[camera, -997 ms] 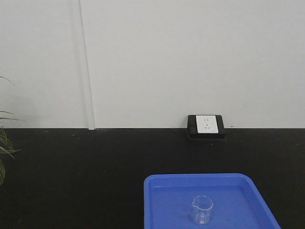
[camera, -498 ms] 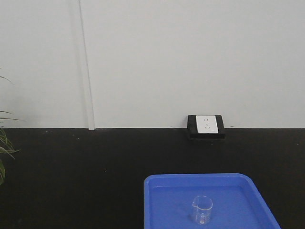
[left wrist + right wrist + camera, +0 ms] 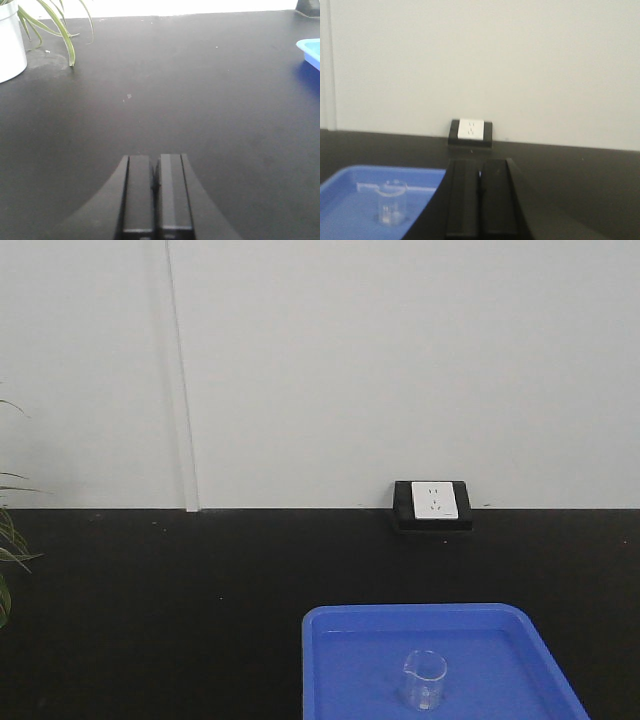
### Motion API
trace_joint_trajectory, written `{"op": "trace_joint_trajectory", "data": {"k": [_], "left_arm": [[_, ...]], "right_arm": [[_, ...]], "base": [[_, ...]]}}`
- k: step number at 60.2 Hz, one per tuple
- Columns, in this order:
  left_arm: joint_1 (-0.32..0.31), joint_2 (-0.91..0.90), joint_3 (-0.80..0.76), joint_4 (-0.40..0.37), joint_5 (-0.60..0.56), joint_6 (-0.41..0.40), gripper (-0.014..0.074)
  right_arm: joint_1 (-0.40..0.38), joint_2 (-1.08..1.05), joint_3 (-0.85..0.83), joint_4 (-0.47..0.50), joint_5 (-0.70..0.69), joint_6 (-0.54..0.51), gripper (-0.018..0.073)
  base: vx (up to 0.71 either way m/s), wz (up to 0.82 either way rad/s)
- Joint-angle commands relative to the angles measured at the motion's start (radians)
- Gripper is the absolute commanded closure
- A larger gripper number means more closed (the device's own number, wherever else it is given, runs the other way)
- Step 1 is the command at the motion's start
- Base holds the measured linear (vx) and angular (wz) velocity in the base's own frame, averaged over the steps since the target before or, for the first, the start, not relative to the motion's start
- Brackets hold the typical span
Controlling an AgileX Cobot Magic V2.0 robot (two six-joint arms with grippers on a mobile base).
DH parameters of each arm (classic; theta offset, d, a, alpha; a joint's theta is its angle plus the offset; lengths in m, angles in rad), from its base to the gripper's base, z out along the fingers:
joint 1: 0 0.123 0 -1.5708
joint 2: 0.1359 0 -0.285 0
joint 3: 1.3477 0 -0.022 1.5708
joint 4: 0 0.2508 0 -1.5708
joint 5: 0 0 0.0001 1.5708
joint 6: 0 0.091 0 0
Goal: Move beaker to silver tray on left bench
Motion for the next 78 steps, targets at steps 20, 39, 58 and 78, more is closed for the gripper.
{"op": "trace_joint_trajectory", "data": {"k": [20, 39, 58, 78], "left_arm": [[-0.005, -0.007, 0.021, -0.008, -0.081, -0.001, 0.0595], [-0.005, -0.007, 0.021, -0.008, -0.081, -0.001, 0.0595], [-0.005, -0.007, 0.021, -0.008, -0.081, -0.001, 0.0595], [-0.005, -0.007, 0.021, -0.008, -0.081, -0.001, 0.0595]], "right_arm": [[-0.005, 0.316, -0.3, 0.0, -0.047, 0.031, 0.0567], [-0.005, 0.594, -0.312, 0.0, -0.063, 0.032, 0.0551], [-0.005, 0.778, -0.312, 0.002, -0.156, 0.035, 0.0363], [-0.003, 0.968, -0.31, -0.004, -0.357, 0.031, 0.0106]], "base": [[0.0, 0.0], [0.0, 0.0], [0.0, 0.0], [0.0, 0.0]]}}
